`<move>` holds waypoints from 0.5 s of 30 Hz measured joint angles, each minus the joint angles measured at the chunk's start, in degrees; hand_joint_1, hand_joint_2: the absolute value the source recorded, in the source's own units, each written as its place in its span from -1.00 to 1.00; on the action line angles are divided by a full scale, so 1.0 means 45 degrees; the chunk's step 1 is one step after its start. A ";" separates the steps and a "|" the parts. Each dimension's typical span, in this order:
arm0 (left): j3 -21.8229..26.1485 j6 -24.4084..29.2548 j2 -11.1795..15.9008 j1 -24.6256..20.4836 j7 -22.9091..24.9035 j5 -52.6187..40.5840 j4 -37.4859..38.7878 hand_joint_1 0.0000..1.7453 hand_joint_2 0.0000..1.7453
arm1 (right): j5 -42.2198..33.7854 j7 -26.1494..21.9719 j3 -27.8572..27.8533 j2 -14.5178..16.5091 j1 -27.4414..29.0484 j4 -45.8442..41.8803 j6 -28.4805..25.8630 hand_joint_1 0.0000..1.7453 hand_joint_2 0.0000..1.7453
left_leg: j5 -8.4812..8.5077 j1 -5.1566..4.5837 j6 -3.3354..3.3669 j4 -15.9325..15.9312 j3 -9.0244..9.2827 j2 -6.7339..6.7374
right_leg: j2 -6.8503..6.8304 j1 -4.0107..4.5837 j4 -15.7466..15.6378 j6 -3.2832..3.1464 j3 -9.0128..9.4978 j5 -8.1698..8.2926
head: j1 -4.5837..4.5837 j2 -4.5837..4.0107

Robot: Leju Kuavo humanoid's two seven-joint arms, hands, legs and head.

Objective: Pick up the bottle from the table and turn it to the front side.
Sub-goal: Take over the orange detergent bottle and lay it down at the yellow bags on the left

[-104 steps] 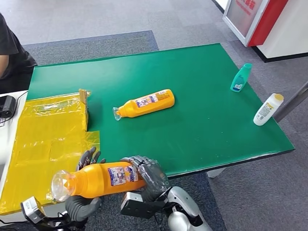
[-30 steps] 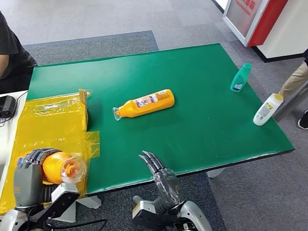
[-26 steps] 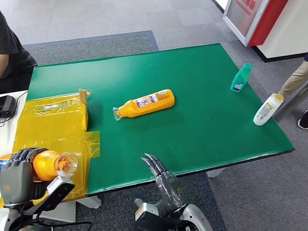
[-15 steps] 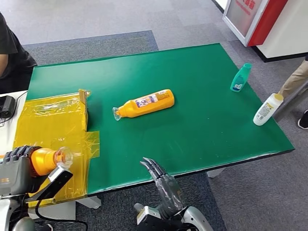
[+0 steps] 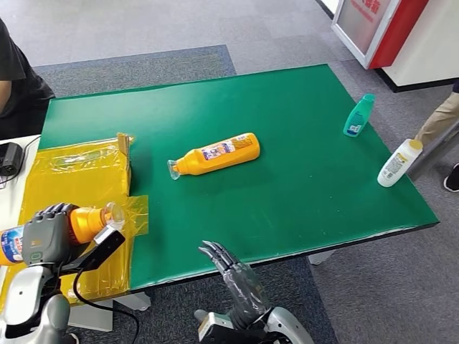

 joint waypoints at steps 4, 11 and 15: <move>-0.0663 -0.0078 0.0019 -0.0367 0.0256 0.0000 0.0367 0.86 1.00 | -0.0108 0.0023 0.0186 -0.0097 -0.0127 0.0154 0.0018 -1.00 1.00 | 0.0000 0.0001 0.0000 0.0000 -0.0002 0.0000 | -0.0001 0.0001 0.0000 0.0000 -0.0003 -0.0001 | 0.0000 0.0000; -0.2493 -0.0373 0.0265 -0.1066 0.0962 0.0000 0.0958 0.56 1.00 | -0.0237 0.0044 0.0479 -0.0220 -0.0340 0.0406 0.0034 -1.00 1.00 | 0.0000 0.0000 0.0000 0.0000 -0.0002 -0.0001 | 0.0001 0.0000 0.0000 0.0001 0.0001 0.0003 | 0.0000 0.0000; -0.3209 -0.0550 0.0504 -0.1207 0.1018 0.0000 0.1317 -0.01 1.00 | -0.0324 0.0081 0.0561 -0.0251 -0.0385 0.0482 0.0058 -1.00 1.00 | 0.0000 0.0000 -0.0001 0.0000 -0.0002 0.0000 | 0.0002 0.0001 0.0000 0.0000 0.0000 0.0003 | 0.0000 0.0000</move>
